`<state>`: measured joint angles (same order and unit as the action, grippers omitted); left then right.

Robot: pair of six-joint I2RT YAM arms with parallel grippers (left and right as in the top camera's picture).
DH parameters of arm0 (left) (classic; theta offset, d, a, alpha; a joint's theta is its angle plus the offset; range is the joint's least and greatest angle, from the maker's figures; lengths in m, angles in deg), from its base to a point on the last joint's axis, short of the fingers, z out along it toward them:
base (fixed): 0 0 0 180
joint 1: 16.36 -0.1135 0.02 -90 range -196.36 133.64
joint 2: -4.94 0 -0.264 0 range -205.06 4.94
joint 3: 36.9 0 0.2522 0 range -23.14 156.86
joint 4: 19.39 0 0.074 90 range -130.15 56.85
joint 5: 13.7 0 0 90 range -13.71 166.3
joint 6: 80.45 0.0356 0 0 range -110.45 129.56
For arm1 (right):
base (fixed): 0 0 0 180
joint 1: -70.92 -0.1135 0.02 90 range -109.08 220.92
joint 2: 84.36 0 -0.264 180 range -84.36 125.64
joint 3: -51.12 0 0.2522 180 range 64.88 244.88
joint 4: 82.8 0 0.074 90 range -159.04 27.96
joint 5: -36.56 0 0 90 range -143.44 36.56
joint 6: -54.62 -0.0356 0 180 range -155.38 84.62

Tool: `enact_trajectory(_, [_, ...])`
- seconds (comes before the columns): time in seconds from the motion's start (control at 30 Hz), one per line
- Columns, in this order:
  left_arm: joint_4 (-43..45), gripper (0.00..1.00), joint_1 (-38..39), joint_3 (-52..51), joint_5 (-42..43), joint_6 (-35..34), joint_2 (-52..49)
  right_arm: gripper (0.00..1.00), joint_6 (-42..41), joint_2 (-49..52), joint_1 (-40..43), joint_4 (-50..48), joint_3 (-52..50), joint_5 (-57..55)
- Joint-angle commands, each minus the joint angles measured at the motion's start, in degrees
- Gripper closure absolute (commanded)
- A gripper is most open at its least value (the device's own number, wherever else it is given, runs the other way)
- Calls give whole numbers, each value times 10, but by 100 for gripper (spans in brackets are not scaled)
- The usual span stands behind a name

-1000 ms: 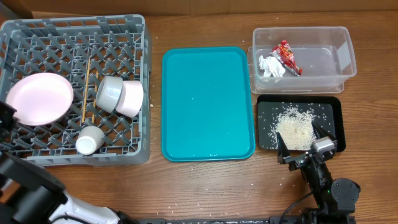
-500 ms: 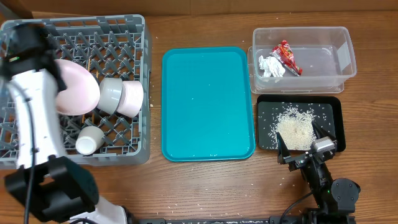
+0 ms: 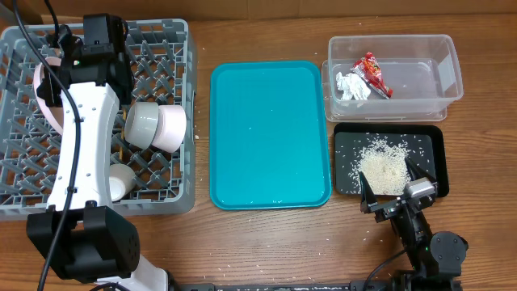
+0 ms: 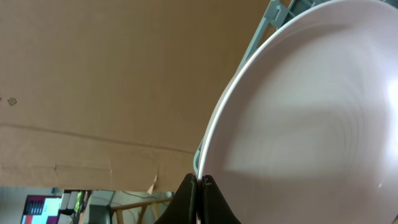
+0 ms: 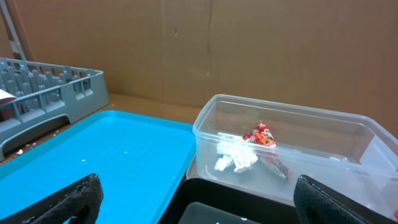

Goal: Sort waste into correct bins and load items into the dishwasher

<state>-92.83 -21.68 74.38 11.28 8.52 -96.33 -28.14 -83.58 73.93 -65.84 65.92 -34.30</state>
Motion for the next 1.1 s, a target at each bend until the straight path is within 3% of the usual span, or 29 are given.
enact_trajectory(0.0, [4,96,3,5,12,12,5,0,-4,-5,0,-1,-6,0])
enact_trajectory(0.3, [20,96,2,4,93,24,2,0,-4,-5,0,-1,-6,0])
enact_trajectory(0.47, [36,96,1,2,94,53,-12,0,-4,-5,0,-1,-6,0])
enact_trajectory(0.9, [27,96,12,1,90,54,-63,0,-4,-5,0,-1,-6,0])
enact_trajectory(0.93, [17,94,26,1,92,53,-61,0,-4,-5,0,-1,-6,0])
enact_trajectory(1.0, [5,77,43,1,99,42,-58,0,-4,-5,0,-1,-6,0])
enact_trajectory(1.07, [-9,67,65,1,120,21,-54,0,-4,-5,0,-1,-6,0])
